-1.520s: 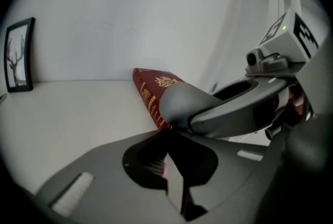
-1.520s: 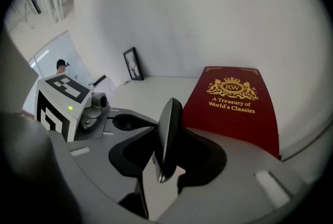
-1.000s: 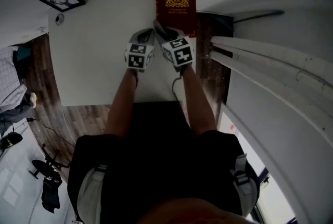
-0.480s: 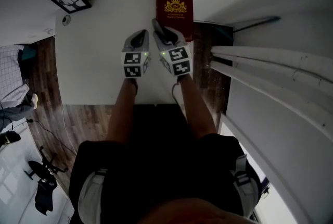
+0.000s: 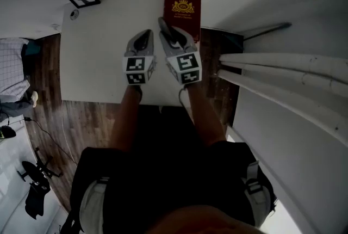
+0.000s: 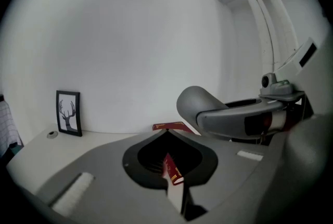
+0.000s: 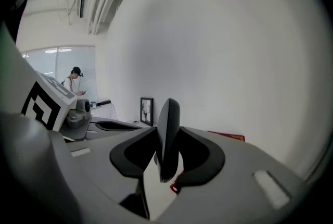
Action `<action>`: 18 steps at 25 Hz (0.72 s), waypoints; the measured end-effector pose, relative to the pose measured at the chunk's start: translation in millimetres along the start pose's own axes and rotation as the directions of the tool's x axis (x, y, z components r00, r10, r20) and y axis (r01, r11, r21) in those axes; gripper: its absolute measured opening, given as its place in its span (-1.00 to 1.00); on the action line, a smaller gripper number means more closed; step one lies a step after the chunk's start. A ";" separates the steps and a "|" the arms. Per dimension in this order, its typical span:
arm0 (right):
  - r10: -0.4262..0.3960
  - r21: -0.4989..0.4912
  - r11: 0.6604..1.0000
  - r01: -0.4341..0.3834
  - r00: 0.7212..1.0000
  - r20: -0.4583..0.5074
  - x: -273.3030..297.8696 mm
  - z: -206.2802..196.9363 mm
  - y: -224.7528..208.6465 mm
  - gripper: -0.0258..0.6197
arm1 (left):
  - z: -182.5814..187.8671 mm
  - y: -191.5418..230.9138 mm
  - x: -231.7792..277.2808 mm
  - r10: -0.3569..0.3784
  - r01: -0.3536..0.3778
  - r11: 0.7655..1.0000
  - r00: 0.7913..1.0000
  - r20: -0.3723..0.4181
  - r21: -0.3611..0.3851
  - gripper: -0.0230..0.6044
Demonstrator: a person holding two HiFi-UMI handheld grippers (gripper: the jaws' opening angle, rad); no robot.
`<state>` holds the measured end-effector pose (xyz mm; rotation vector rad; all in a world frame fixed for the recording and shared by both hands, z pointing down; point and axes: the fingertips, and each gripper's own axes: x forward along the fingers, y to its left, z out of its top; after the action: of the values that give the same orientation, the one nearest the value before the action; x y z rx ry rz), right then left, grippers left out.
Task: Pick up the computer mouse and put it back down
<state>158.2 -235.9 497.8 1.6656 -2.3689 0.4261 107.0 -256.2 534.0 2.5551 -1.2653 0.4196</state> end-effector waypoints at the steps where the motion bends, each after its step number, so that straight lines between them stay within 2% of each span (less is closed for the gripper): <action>1: 0.002 -0.007 1.000 -0.002 1.000 0.014 -5.1 4.3 1.4 -0.47 | 3.1 -1.5 -4.8 0.008 -0.008 1.000 1.000 0.011 0.000 -0.92; 10: 0.048 -0.059 0.997 -0.041 0.991 0.129 -56.1 33.5 20.8 -0.47 | 24.8 -31.0 -54.4 0.086 -0.087 0.996 0.991 0.106 0.005 -0.92; 18: 0.118 -0.104 0.989 -0.103 0.982 0.150 -88.0 30.9 47.0 -0.47 | 25.7 -36.7 -104.9 0.170 -0.170 0.985 0.975 0.145 -0.011 -0.92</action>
<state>143.3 -154.4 434.1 1.5832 -2.5590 0.2035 79.3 -167.3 468.0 2.5273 -1.5432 0.2710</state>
